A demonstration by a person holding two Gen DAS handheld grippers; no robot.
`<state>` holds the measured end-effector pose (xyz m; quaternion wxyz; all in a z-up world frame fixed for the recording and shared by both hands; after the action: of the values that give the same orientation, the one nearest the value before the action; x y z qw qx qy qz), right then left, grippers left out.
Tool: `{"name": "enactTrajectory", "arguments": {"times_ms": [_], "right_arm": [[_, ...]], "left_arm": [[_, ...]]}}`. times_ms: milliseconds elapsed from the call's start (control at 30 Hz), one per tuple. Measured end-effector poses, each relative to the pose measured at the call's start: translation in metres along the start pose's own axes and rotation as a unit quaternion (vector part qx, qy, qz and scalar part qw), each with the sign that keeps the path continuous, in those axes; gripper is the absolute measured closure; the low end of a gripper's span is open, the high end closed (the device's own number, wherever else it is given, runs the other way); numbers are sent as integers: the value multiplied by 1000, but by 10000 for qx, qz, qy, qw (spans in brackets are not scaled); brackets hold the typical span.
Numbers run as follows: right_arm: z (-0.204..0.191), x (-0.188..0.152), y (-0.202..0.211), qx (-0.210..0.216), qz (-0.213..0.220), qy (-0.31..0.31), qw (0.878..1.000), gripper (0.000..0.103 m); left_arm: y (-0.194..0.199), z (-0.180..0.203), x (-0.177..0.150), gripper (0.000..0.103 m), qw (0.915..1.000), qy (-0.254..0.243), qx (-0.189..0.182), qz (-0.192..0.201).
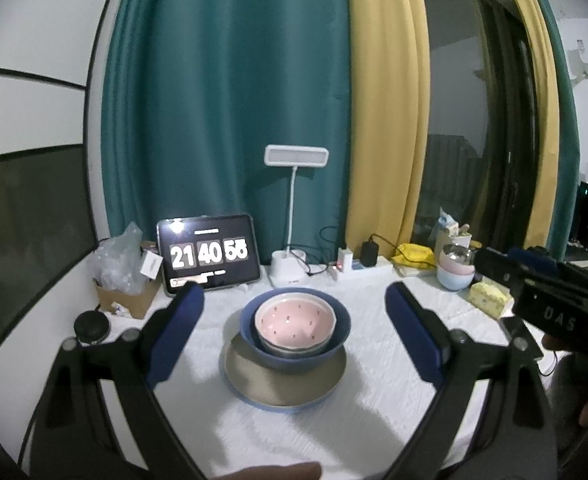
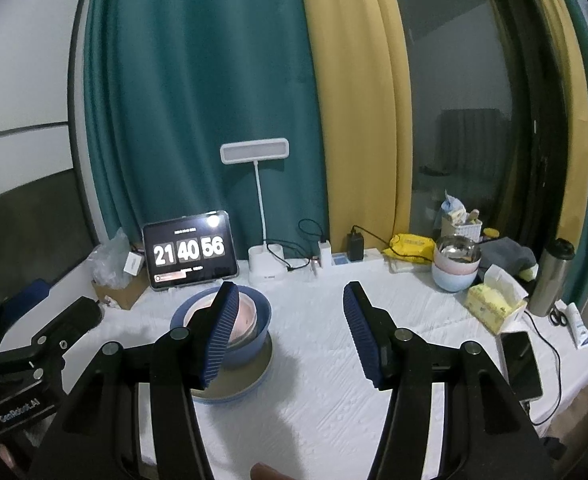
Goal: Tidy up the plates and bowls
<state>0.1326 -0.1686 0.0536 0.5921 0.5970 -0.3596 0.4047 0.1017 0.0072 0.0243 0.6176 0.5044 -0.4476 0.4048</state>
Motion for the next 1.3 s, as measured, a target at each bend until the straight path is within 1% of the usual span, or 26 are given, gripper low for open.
{"name": "enactTrajectory", "arguments": {"times_ms": [233, 567, 1300], "right_arm": [[-5, 6, 7, 50, 84, 51, 9999, 45], [-3, 15, 17, 43, 209, 39, 9998, 45], [1, 14, 14, 4, 132, 25, 9999, 45]], "left_arm": [[13, 1, 12, 10, 9999, -30, 13, 140], [21, -1, 25, 10, 9996, -51, 42, 275], [16, 4, 26, 10, 9997, -95, 75, 220]]}}
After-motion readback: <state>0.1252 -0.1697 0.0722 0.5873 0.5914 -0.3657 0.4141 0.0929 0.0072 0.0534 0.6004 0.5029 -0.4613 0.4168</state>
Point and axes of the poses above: each gripper's, at about its wrist camera, not at the fingertips, and y roughly against the way its jaws point, z to its right, x to its top, the point moved 8 cm from there along -y, roughly the way its jaws point, and after that the axes turned 10 degrees about -x, right-handed, at the moved point
